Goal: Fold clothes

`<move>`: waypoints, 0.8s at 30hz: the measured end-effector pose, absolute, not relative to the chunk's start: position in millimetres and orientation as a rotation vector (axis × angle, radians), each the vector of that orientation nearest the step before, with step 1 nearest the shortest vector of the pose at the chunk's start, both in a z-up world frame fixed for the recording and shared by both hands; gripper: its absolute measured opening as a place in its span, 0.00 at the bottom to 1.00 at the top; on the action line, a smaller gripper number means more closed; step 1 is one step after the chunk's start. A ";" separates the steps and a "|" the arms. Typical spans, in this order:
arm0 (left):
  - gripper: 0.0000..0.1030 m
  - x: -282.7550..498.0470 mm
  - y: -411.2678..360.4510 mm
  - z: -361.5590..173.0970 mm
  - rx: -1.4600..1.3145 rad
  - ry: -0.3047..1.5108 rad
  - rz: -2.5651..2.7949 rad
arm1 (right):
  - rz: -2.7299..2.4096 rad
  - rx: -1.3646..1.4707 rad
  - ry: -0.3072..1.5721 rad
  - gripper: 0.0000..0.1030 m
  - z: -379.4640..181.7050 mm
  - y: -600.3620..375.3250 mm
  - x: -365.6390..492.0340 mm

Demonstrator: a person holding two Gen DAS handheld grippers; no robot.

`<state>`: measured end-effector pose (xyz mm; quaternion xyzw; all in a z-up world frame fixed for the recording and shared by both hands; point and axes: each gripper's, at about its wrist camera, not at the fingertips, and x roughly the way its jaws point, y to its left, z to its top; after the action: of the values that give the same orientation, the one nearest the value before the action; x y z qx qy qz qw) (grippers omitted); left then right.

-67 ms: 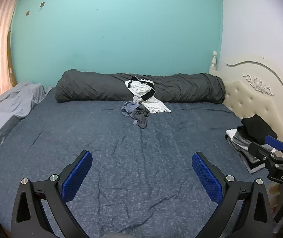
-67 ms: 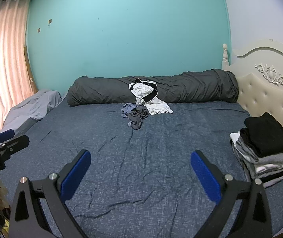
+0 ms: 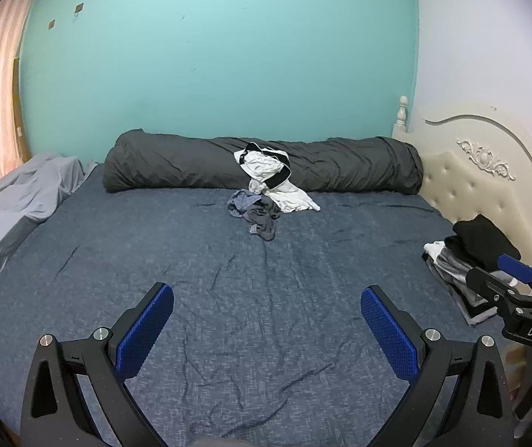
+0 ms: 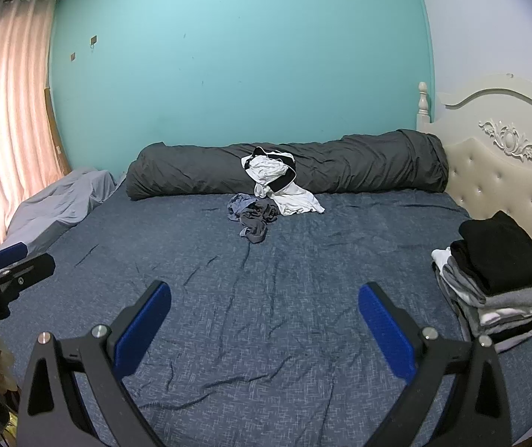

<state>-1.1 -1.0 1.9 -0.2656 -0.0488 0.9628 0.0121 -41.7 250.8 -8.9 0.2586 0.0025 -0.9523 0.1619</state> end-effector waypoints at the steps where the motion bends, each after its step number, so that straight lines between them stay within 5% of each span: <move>1: 0.99 -1.8 -1.9 3.8 -0.828 -0.154 3.000 | -2.719 0.735 0.007 0.98 -8.6 250.6 -42.2; 24: 1.00 -3.2 9.5 0.4 -0.838 -0.130 3.026 | -2.716 0.737 0.011 0.98 -11.6 251.1 -45.1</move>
<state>-3.2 9.5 0.4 -0.2667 -0.0413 0.9629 -0.0005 -45.1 251.1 -11.6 0.2584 0.0038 -0.9522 0.1630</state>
